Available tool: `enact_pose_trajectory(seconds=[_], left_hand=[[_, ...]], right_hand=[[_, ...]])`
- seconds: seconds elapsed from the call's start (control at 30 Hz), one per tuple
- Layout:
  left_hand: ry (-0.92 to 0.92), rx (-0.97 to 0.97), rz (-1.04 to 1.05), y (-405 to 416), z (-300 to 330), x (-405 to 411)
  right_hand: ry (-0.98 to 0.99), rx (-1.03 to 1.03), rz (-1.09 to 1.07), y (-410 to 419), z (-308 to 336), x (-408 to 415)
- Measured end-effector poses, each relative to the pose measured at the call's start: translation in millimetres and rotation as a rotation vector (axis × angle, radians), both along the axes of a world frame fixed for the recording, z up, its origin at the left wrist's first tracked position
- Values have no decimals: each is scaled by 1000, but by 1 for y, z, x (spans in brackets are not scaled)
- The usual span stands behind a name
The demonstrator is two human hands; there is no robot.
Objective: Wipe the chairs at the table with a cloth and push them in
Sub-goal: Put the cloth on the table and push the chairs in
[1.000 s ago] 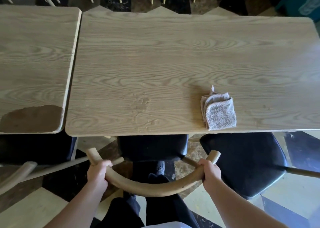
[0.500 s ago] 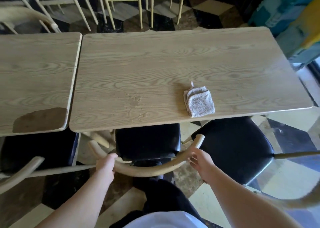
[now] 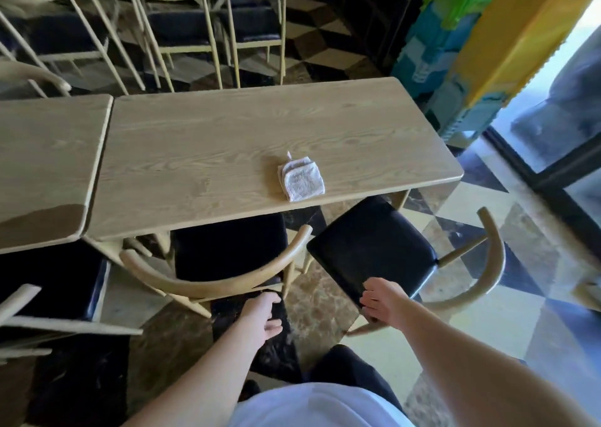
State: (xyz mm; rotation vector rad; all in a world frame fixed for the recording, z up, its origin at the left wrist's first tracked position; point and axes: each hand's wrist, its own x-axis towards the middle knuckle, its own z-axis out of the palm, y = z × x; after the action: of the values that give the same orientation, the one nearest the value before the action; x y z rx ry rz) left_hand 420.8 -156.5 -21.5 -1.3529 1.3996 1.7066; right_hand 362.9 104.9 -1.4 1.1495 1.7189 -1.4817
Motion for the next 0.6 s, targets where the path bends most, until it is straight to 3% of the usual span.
enact_pose_trajectory(seconds=[0.23, 0.5, 0.6], left_hand=[[3, -27, -94, 122, -18, -36], [-112, 21, 87, 281, -20, -59], [-132, 30, 195, 319, -17, -52]], right_hand=[[38, 72, 57, 123, -20, -62], [-57, 153, 273, 251, -35, -133], [-37, 311, 414, 290, -29, -152]])
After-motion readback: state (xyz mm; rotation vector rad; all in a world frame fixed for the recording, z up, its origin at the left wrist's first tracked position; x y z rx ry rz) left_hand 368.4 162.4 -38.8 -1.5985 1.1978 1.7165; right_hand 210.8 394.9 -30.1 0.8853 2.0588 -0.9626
